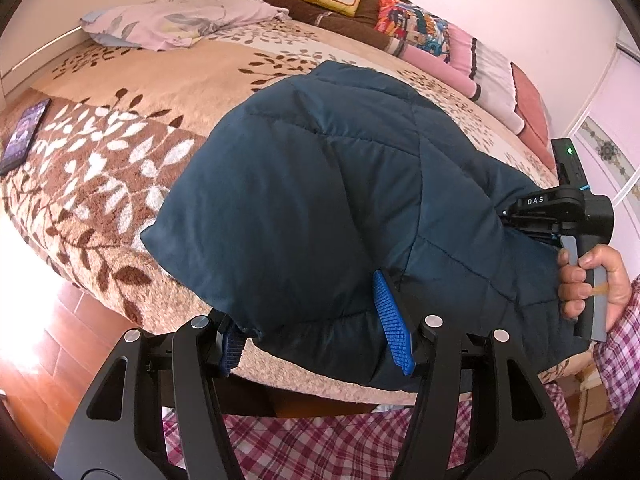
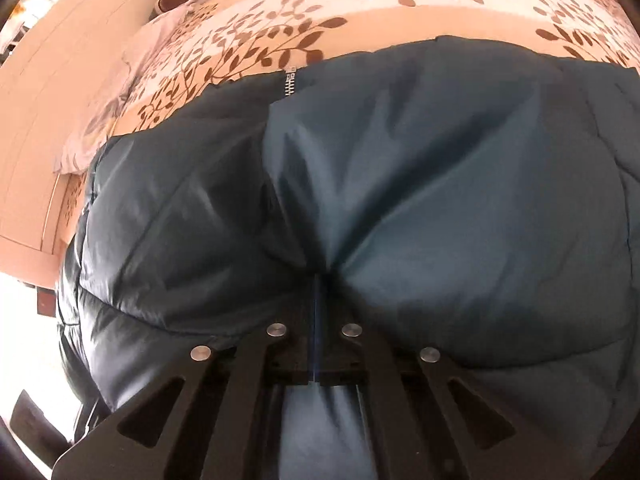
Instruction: Fold large clothes
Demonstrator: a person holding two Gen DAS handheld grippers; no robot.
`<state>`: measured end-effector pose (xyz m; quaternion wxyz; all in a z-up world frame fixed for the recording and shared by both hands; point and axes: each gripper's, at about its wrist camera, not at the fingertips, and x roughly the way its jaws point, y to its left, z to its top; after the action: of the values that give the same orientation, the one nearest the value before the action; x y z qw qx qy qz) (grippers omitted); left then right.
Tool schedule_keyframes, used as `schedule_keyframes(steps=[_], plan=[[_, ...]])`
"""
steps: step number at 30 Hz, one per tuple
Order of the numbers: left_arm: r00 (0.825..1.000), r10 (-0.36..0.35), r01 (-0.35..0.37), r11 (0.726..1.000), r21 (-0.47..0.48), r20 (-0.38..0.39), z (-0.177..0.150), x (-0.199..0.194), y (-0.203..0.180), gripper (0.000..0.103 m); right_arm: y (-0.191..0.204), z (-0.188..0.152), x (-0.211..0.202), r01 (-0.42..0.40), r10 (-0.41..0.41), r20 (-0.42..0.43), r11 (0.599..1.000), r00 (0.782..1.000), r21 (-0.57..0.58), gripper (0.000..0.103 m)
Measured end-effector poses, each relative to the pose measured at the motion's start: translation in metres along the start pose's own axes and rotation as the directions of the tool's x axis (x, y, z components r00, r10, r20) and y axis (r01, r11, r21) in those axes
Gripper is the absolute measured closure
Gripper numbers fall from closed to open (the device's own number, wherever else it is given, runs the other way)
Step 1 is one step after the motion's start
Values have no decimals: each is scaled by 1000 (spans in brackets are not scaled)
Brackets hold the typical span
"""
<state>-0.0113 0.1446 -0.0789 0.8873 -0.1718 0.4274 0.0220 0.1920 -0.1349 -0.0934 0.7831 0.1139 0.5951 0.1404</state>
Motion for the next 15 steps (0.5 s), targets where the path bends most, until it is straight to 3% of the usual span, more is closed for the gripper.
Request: schedule_keyframes(steps=[3, 9, 15], plan=[[1000, -2, 2, 1000, -3, -4, 0, 0, 1, 45, 2, -1, -5, 8, -8, 10, 1000, 1000, 18, 103], [1000, -9, 8, 1000, -12, -12, 0, 1, 5, 45, 22, 11, -49, -32, 37, 163, 999, 986, -30, 100], [1000, -8, 7, 1000, -11, -11, -1, 2, 6, 45, 18, 46, -25, 74, -72, 114, 997, 991, -7, 100]])
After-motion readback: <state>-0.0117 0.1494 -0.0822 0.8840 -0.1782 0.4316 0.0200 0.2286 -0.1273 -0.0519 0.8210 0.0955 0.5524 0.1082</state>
